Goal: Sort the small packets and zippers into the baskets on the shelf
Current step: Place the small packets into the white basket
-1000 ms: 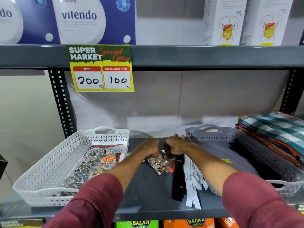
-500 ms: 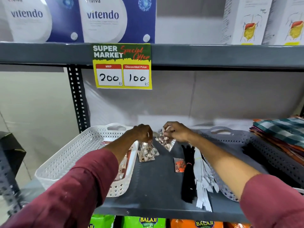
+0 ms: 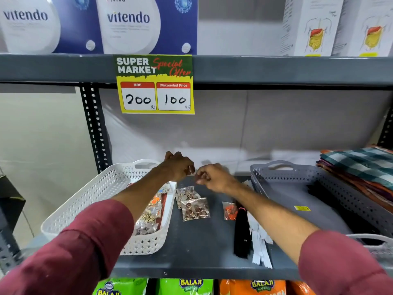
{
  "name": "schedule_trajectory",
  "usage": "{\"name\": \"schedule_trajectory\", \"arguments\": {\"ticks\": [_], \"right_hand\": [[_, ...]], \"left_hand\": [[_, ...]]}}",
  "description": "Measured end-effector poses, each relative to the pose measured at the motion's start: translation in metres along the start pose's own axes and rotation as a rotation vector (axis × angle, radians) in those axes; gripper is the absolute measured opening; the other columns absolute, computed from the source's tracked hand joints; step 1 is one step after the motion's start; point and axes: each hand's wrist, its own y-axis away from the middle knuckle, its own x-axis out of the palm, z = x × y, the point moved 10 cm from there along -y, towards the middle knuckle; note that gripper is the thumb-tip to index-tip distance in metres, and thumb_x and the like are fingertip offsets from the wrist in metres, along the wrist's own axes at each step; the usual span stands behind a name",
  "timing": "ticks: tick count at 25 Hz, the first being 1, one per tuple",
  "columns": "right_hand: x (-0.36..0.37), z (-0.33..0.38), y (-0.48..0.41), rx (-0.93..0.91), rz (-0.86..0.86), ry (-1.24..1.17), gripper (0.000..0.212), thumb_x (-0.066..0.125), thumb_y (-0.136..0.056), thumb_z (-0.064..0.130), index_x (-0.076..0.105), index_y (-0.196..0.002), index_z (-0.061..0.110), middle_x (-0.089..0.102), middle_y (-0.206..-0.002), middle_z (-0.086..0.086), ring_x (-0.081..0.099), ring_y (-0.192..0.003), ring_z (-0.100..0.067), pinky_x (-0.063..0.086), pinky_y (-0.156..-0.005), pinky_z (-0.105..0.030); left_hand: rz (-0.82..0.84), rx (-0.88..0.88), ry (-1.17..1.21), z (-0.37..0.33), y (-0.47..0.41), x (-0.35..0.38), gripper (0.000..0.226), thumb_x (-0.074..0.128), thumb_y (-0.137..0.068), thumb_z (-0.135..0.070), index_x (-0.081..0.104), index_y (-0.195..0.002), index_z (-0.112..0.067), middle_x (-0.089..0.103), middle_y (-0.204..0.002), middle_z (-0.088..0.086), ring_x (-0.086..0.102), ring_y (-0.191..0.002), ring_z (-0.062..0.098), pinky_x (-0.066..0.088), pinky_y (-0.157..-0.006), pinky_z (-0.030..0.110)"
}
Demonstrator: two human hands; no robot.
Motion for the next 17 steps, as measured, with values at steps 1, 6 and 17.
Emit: {"name": "schedule_trajectory", "arguments": {"ticks": [1, 6, 17], "right_hand": [[-0.01, -0.008, 0.0, 0.009, 0.01, 0.06, 0.02, 0.07, -0.086, 0.01, 0.07, -0.106, 0.011, 0.069, -0.097, 0.001, 0.063, -0.09, -0.009, 0.048, -0.084, -0.023], [0.005, -0.061, 0.032, 0.141, 0.442, 0.362, 0.039, 0.076, -0.081, 0.018, 0.066, -0.117, 0.011, 0.068, -0.102, 0.003, 0.063, -0.1, -0.017, 0.048, -0.095, -0.032], [-0.012, -0.012, 0.021, -0.006, 0.282, 0.005, 0.018, 0.071, -0.087, 0.018, 0.057, -0.088, 0.029, 0.067, -0.082, 0.008, 0.062, -0.079, -0.013, 0.049, -0.078, -0.032]], "left_hand": [[-0.029, 0.028, 0.009, -0.004, 0.003, -0.006, 0.027, 0.051, -0.094, -0.015, 0.071, -0.107, -0.029, 0.073, -0.111, -0.009, 0.048, -0.117, 0.02, 0.024, -0.09, 0.037], [-0.118, 0.107, 0.221, -0.02, 0.032, -0.025, 0.018, 0.058, -0.094, -0.025, 0.073, -0.103, -0.028, 0.076, -0.105, -0.009, 0.064, -0.101, 0.012, 0.037, -0.095, 0.036], [-0.187, 0.005, 0.482, 0.007, 0.079, -0.025, 0.013, 0.066, -0.09, -0.022, 0.077, -0.096, -0.019, 0.076, -0.092, -0.004, 0.069, -0.083, 0.01, 0.057, -0.082, 0.032]]}}
